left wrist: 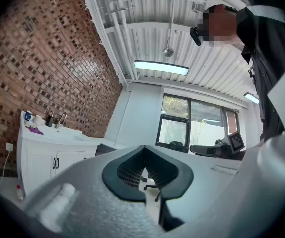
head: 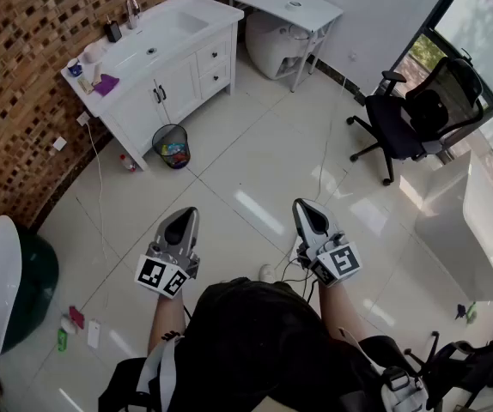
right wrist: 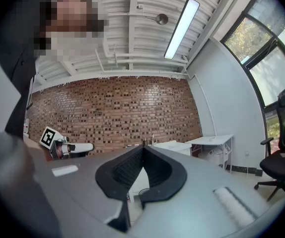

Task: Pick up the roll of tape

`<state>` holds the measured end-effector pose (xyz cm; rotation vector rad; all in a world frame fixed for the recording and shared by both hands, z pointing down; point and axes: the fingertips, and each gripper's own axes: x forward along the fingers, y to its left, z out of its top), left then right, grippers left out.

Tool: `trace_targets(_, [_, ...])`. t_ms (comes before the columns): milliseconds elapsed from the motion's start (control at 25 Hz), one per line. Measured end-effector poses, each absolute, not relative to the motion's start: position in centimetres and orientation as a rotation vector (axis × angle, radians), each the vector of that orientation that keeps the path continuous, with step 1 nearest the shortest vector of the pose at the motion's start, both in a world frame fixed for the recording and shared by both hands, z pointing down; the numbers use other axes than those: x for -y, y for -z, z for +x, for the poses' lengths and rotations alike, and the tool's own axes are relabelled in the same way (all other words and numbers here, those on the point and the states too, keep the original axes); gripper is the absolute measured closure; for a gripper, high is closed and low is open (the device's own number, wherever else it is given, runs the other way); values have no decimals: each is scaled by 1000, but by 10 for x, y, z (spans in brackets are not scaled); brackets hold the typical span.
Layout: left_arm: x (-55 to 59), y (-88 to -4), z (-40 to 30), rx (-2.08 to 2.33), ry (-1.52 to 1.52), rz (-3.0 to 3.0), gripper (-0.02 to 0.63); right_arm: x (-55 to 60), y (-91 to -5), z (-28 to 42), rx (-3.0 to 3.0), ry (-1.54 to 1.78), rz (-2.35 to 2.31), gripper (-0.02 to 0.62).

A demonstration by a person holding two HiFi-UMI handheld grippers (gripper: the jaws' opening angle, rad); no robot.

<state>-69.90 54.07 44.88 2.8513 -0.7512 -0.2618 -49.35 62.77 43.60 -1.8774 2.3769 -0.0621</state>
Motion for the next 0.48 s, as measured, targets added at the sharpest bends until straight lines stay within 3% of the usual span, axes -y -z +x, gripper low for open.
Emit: trace_targets(480, [-532,-455,-660,734,212,2831,604,-611,-463,-466,-2476,159,-1850,591])
